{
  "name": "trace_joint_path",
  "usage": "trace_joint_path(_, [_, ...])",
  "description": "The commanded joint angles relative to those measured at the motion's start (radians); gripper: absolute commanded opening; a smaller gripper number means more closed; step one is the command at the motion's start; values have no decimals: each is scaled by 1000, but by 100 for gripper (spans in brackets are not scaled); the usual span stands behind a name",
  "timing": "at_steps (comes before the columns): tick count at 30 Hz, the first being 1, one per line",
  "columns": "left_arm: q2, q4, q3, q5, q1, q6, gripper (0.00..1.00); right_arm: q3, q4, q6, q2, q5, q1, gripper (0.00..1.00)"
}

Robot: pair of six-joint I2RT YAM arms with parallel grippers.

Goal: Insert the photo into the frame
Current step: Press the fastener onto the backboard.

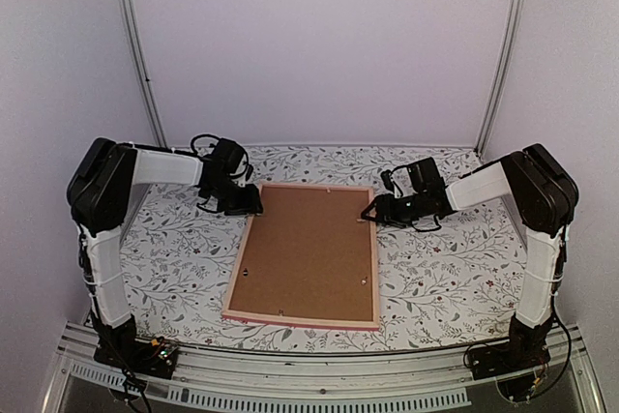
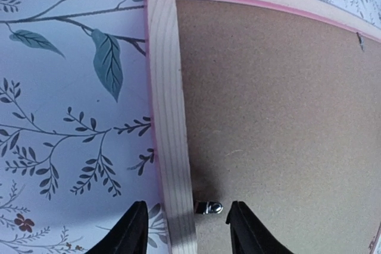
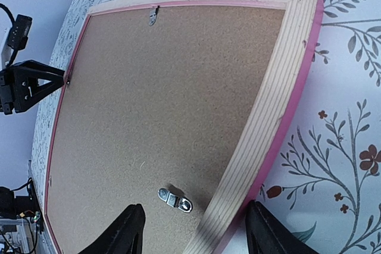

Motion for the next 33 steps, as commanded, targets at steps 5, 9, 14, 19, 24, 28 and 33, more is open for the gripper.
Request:
trace_joint_path(5, [-67,48,-53,96,18,-7,59,-20,-203,1,17,11,20,66])
trace_joint_path(9, [-107,91,-134,124,17,-14,62,-20,-225,-1,-7,15,21,66])
trace_joint_path(14, [-151,146,-230,177,13,-22,63,9,-285,-15,-13,73,40,67])
trace_joint_path(19, [-183,160,-284,188,-12,-20,62,71,-358,-30,17,156,60,67])
trace_joint_path(24, [-233,180,-344,186,-55,-31,59,150,-457,-55,41,282,82,66])
trace_joint_path(28, [-269,193,-383,185,-84,-47,57,199,-507,-79,65,339,86,66])
trace_joint_path(33, [-315,195,-408,170,-105,-58,56,240,-552,-100,82,382,92,65])
